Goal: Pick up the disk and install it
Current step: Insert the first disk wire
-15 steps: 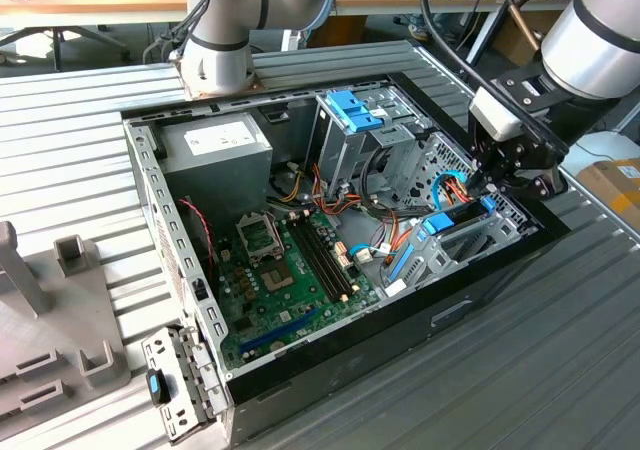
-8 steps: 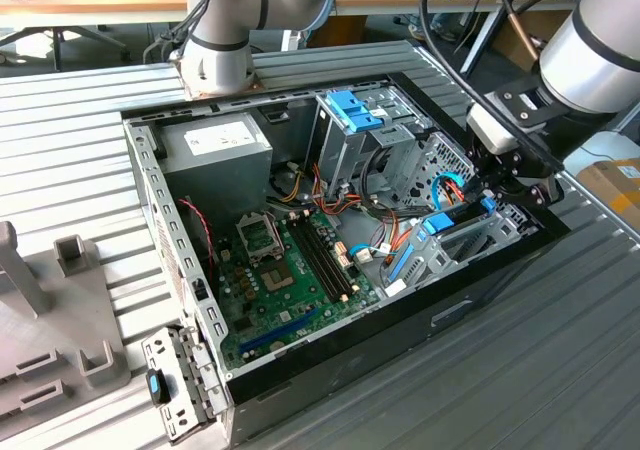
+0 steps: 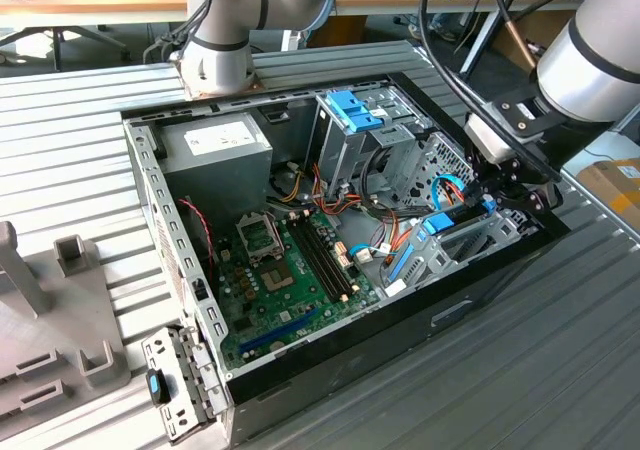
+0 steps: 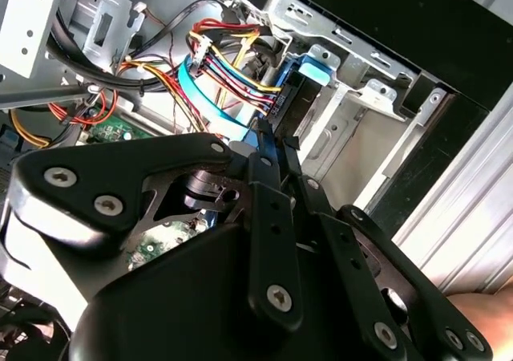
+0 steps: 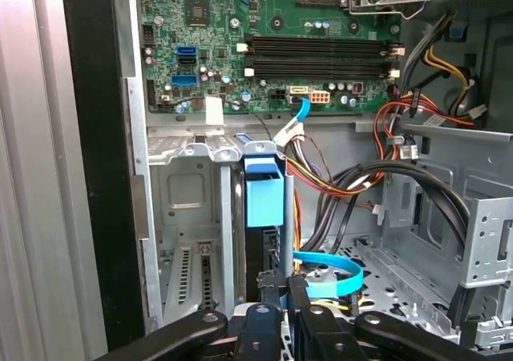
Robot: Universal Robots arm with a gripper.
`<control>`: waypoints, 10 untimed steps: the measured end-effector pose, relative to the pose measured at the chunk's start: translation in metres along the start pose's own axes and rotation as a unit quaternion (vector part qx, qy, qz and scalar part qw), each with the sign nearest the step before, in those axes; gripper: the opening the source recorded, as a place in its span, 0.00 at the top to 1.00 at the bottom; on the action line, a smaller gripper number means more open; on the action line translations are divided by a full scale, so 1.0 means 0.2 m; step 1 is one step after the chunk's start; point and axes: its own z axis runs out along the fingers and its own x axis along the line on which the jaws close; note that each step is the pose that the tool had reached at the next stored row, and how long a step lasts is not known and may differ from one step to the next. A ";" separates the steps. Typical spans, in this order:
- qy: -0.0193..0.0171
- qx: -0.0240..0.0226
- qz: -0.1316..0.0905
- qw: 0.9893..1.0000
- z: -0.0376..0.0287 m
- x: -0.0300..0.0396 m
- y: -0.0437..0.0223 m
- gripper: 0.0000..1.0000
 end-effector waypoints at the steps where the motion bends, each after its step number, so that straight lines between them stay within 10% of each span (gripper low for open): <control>1: 0.000 0.000 0.000 1.000 0.003 0.000 0.002 0.84; 10: -0.008 0.003 -0.023 1.000 0.016 0.003 0.016 0.84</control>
